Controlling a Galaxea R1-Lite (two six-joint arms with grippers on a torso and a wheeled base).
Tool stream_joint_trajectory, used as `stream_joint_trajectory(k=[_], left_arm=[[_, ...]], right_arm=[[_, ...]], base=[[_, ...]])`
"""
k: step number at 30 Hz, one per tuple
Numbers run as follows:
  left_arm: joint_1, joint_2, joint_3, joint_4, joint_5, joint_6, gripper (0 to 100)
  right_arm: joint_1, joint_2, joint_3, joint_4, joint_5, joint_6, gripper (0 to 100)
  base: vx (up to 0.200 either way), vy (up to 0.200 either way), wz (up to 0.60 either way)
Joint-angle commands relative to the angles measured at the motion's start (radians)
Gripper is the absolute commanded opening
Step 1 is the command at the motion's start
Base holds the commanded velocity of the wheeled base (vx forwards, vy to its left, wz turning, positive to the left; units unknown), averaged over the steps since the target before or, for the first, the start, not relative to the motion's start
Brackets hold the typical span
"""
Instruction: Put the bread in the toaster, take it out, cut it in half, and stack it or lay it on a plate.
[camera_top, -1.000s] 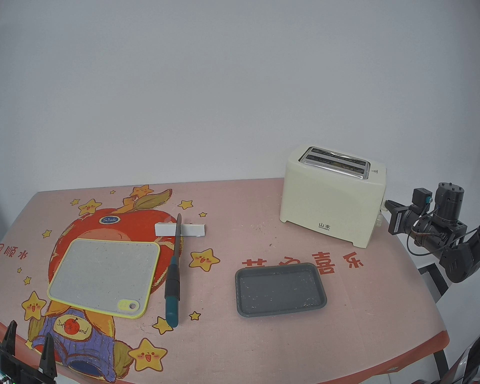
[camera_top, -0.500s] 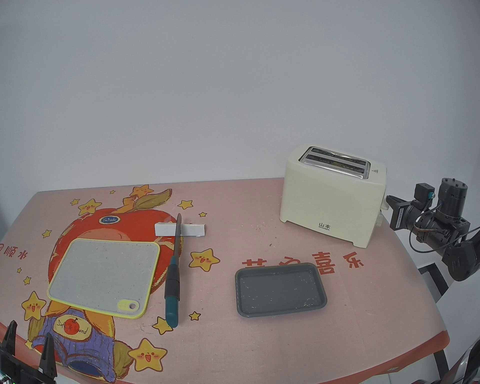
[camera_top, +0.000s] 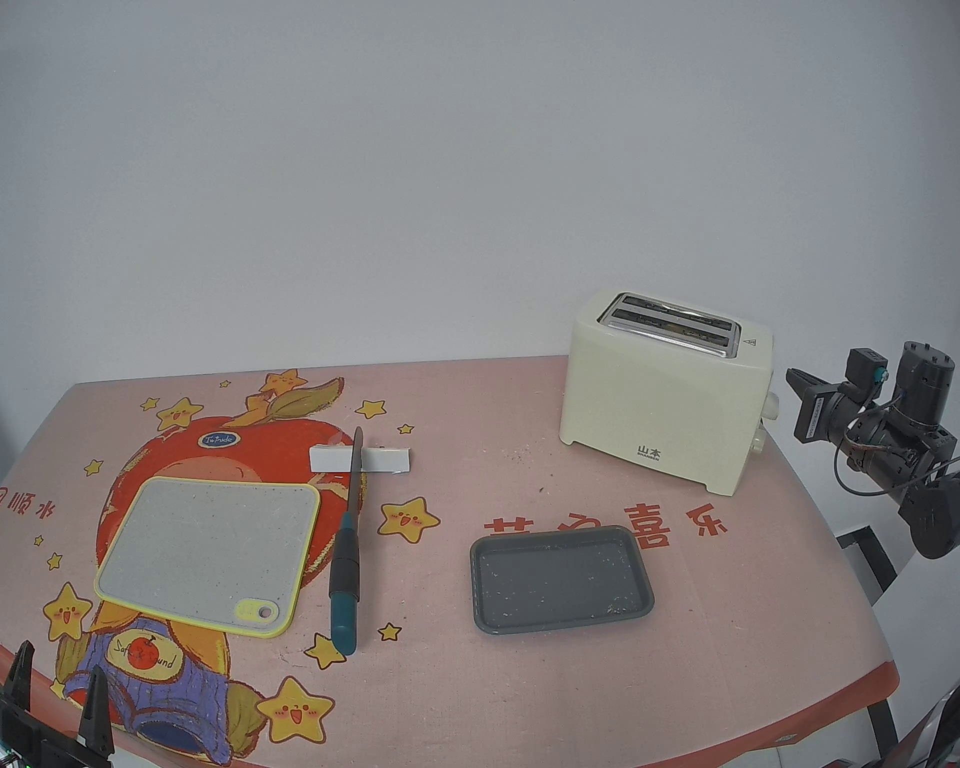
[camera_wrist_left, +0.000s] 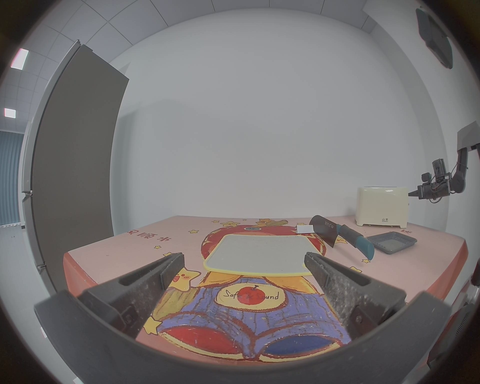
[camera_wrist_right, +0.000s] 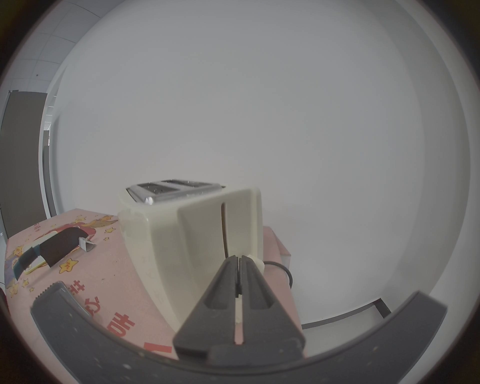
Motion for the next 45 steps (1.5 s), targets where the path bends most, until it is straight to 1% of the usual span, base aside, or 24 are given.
stream_joint_trajectory(k=[1, 5, 7, 8, 13, 15, 17, 18, 20, 22, 23, 24, 26, 27, 29, 32, 35, 36, 43, 45], left_arm=[[0.0, -0.007, 0.018, -0.001, 0.0, 0.0, 100], [0.0, -0.007, 0.018, -0.001, 0.0, 0.0, 100], [0.0, -0.007, 0.018, -0.001, 0.0, 0.0, 100], [0.0, -0.007, 0.018, -0.001, 0.0, 0.0, 100], [0.0, -0.007, 0.018, 0.001, 0.0, 0.0, 100], [0.0, -0.007, 0.018, -0.001, 0.0, 0.0, 100], [0.0, -0.007, 0.018, -0.001, 0.0, 0.0, 100], [0.0, -0.007, 0.018, -0.001, 0.0, 0.0, 100], [0.0, -0.007, 0.018, 0.001, 0.0, 0.0, 100], [0.0, -0.007, 0.018, 0.001, 0.0, 0.0, 100], [0.0, -0.007, 0.018, -0.001, 0.0, 0.0, 100], [0.0, -0.007, 0.018, -0.001, 0.0, 0.0, 100], [0.0, -0.007, 0.018, -0.001, 0.0, 0.0, 100], [0.0, -0.007, 0.018, -0.001, 0.0, 0.0, 100], [0.0, -0.007, 0.018, 0.001, 0.0, 0.0, 100], [0.0, -0.007, 0.018, -0.001, 0.0, 0.0, 100], [0.0, -0.007, 0.018, -0.001, 0.0, 0.0, 100], [0.0, -0.007, 0.018, -0.001, 0.0, 0.0, 100], [0.0, -0.007, 0.018, -0.001, 0.0, 0.0, 100], [0.0, -0.007, 0.018, 0.001, -0.002, 0.0, 100]], right_arm=[[-0.005, -0.07, 0.05, 0.0, 0.0, 0.003, 0], [-0.011, -0.108, 0.076, 0.007, 0.0, 0.012, 0], [-0.022, -0.119, 0.081, 0.009, -0.001, 0.034, 0], [-0.03, -0.124, 0.084, 0.01, -0.001, 0.06, 0], [-0.031, -0.133, 0.093, 0.001, -0.001, 0.141, 0], [-0.024, -0.147, 0.095, 0.009, -0.001, 0.152, 0], [-0.014, -0.153, 0.104, 0.01, -0.001, 0.149, 0], [0.001, -0.154, 0.121, 0.01, -0.003, 0.146, 0], [0.009, -0.153, 0.112, 0.009, -0.017, 0.146, 0], [0.024, -0.15, 0.099, 0.004, -0.047, 0.146, 0], [0.041, -0.151, 0.095, 0.007, -0.072, 0.146, 0], [0.076, -0.151, 0.095, 0.009, -0.116, 0.146, 0], [0.098, -0.151, 0.095, 0.009, -0.141, 0.146, 0], [0.122, -0.153, 0.095, 0.009, -0.165, 0.146, 0], [0.153, -0.154, 0.095, 0.01, -0.195, 0.146, 0], [0.193, -0.165, 0.099, 0.01, -0.228, 0.141, 0], [0.196, -0.17, 0.101, 0.01, -0.231, 0.138, 0], [0.194, -0.19, 0.101, 0.015, -0.236, 0.13, 0], [0.191, -0.208, 0.101, 0.016, -0.236, 0.132, 0], [0.191, -0.202, 0.093, 0.016, -0.244, 0.135, 0]], base=[[0.0, 0.0, 0.0], [0.0, 0.0, 0.0], [0.0, 0.0, 0.0], [0.0, 0.0, 0.0], [0.0, 0.0, 0.0], [0.0, 0.0, 0.0], [0.0, 0.0, 0.0], [0.0, 0.0, 0.0], [0.0, 0.0, 0.0], [0.0, 0.0, 0.0], [0.0, 0.0, 0.0], [0.0, 0.0, 0.0], [0.0, 0.0, 0.0], [0.0, 0.0, 0.0], [0.0, 0.0, 0.0], [0.0, 0.0, 0.0], [0.0, 0.0, 0.0], [0.0, 0.0, 0.0], [0.0, 0.0, 0.0], [0.0, 0.0, 0.0]])
